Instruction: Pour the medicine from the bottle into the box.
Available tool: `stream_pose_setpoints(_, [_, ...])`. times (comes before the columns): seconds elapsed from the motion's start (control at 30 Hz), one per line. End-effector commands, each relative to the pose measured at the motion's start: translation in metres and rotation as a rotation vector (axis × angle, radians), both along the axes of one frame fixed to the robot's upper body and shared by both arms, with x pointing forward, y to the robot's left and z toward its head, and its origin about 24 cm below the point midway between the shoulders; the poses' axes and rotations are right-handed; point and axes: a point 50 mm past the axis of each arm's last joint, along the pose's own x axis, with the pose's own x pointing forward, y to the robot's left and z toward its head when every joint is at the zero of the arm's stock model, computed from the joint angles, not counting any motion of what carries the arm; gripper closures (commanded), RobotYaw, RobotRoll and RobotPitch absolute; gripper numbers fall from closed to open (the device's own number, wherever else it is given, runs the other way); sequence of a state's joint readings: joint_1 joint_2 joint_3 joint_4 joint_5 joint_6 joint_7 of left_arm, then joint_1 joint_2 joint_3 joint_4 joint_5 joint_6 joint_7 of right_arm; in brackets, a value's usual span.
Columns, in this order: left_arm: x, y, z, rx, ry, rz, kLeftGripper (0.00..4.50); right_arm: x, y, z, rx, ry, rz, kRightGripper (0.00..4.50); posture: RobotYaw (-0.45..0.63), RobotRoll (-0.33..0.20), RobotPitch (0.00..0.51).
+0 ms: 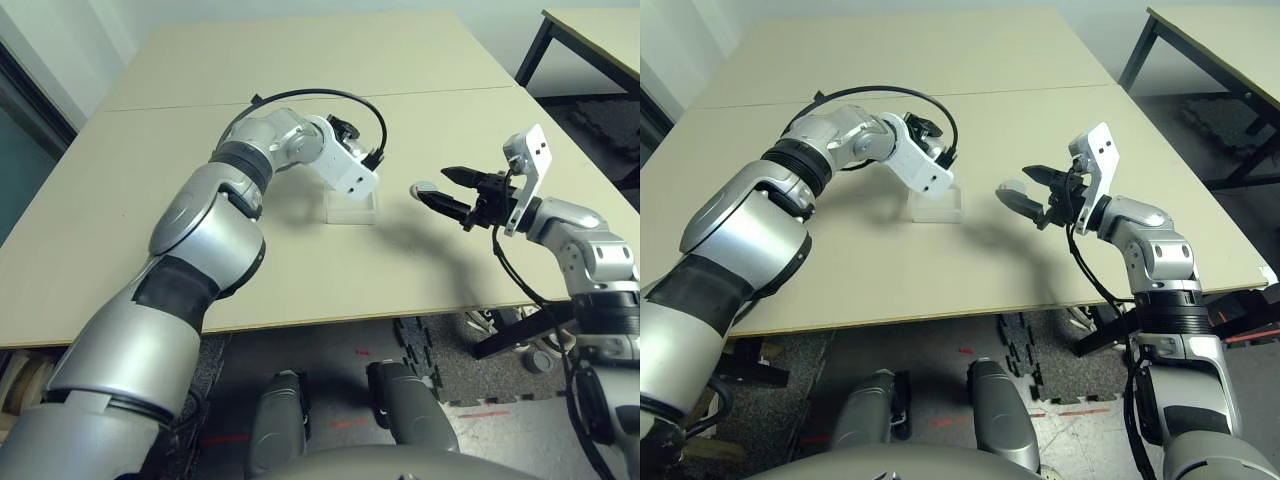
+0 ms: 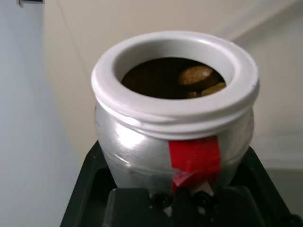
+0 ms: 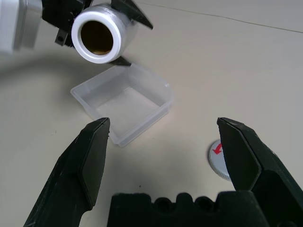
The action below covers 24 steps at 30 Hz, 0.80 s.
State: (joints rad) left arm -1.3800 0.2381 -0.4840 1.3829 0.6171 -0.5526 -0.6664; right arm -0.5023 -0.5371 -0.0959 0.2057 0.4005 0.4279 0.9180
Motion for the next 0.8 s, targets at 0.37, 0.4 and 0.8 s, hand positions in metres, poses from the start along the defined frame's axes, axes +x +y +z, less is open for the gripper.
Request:
stream_pose_setpoints(0.37, [-0.003, 0.046, -0.018, -0.611, 0.355, 0.17, 1.82, 0.013, 0.008, 0.008, -0.013, 0.002, 0.07, 0.0, -0.14, 0.0, 0.08])
stream_pose_setpoints(0.4, [-0.003, 0.049, -0.019, -0.645, 0.364, 0.181, 1.82, 0.014, 0.009, 0.008, -0.014, 0.002, 0.077, 0.0, -0.14, 0.0, 0.079])
stream_pose_setpoints(0.8, [-0.005, 0.08, -0.032, -1.049, 0.425, 0.321, 1.82, 0.017, 0.017, 0.01, -0.016, 0.0, 0.116, 0.0, -0.13, 0.0, 0.084])
